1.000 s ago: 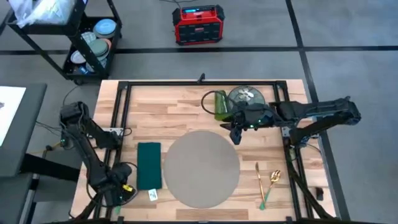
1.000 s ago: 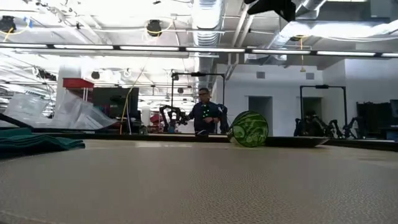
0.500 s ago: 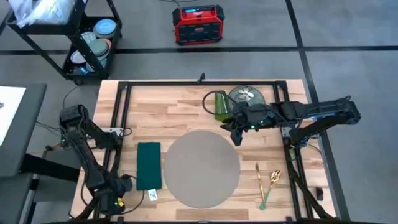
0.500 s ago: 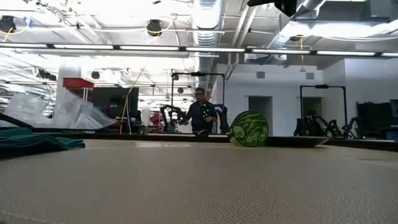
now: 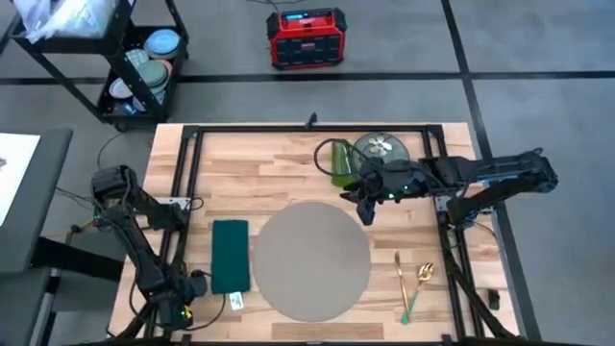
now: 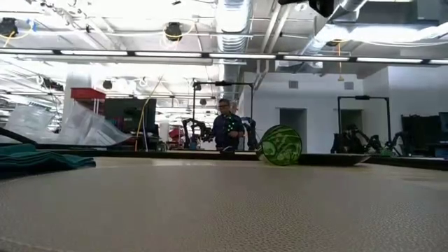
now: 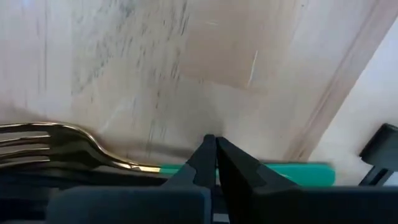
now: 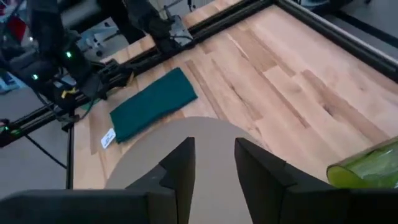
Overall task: Set table place
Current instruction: Put the green fork on the green table napkin
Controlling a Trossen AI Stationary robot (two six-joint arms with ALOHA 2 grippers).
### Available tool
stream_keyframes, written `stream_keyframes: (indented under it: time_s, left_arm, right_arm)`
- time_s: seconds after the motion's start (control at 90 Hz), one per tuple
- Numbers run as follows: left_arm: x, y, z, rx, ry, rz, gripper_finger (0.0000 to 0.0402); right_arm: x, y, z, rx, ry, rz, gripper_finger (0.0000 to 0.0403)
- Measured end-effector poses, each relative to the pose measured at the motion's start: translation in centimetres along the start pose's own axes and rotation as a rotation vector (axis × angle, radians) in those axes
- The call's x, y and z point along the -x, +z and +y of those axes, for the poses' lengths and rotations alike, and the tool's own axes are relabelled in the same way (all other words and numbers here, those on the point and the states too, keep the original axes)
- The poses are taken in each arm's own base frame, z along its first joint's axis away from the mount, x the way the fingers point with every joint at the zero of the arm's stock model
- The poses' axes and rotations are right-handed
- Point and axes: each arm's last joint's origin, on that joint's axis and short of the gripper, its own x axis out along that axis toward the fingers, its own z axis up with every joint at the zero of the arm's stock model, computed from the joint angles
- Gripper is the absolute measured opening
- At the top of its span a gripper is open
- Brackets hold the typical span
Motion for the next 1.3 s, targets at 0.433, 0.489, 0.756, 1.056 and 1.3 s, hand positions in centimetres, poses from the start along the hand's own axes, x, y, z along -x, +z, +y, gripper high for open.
stream_keyframes:
  time_s: [0.433,0.489,0.756,1.056,1.3]
  left_arm:
    - [0.5,1.3,0.1,0.003,-0.008,0.043,0.0000]
    - [0.7,1.4,-0.1,-0.017,-0.018,0.048,0.0000]
    - [3.1,4.8,-3.0,-0.055,-0.185,-0.204,0.0000]
    - [5.1,5.5,-2.4,0.065,-0.152,-0.165,0.0000]
    - [7.0,5.1,0.6,0.394,0.151,-0.118,0.0000]
  right_arm:
    - [-0.3,0.8,-1.5,0.037,-0.056,-0.019,0.0102]
    - [-0.4,0.8,-1.6,0.053,-0.060,-0.020,0.0102]
    - [-0.5,1.1,-2.0,0.049,-0.061,-0.024,0.0102]
    - [-0.4,1.1,-1.9,0.050,-0.026,-0.013,0.0102]
    - [-0.3,1.0,-1.6,0.103,-0.022,-0.006,0.0102]
